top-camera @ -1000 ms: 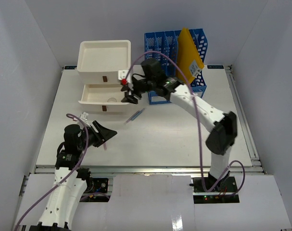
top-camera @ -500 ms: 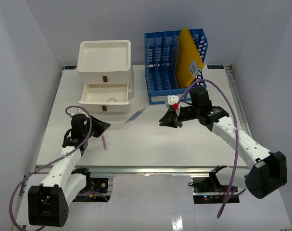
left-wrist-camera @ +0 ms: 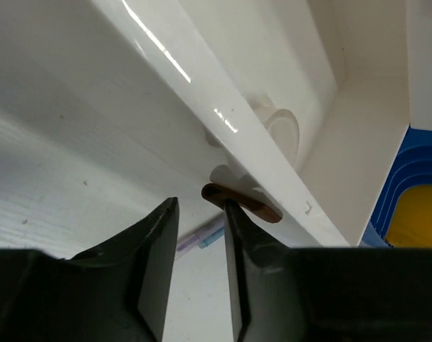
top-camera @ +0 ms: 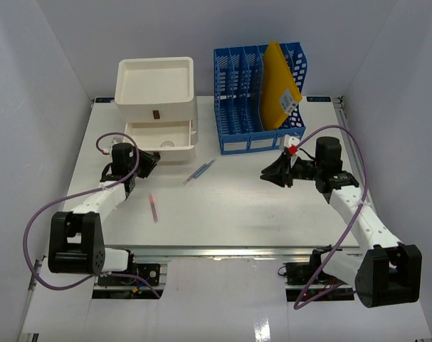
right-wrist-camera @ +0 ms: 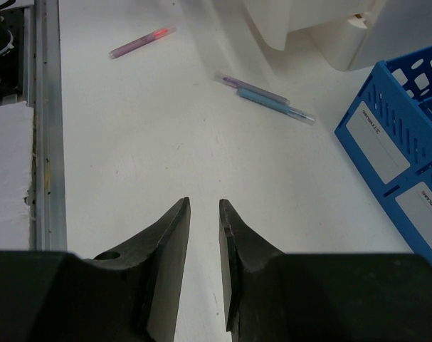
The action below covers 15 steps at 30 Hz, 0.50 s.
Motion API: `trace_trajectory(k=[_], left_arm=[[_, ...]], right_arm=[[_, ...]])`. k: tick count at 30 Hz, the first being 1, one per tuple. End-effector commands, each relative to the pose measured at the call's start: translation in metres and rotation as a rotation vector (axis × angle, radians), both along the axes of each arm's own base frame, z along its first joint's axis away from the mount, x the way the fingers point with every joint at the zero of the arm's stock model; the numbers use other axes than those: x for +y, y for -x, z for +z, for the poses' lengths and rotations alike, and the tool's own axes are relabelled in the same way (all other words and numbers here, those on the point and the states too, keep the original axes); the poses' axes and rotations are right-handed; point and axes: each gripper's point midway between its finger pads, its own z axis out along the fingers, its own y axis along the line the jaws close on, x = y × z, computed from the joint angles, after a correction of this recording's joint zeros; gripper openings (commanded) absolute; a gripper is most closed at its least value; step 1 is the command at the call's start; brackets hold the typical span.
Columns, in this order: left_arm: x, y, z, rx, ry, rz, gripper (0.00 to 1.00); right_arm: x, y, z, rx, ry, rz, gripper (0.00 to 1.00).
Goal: Organize the desk
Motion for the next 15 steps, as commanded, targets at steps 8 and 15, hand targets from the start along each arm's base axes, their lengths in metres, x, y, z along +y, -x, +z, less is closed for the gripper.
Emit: trace_trajectory(k=[8,15], left_arm=[[0.014,-0.083,0.048,-0.136,-0.024,0.021,0.62],[0.015,-0.106,0.067,-0.202,-0.024,0.012,0.65]], right_arm=[[-0.002,0.002,0.006,-0.032,-0.025,0.015,0.30],[-0.003,0.002,0.005,-0.032,-0.025,0.016,0.30]])
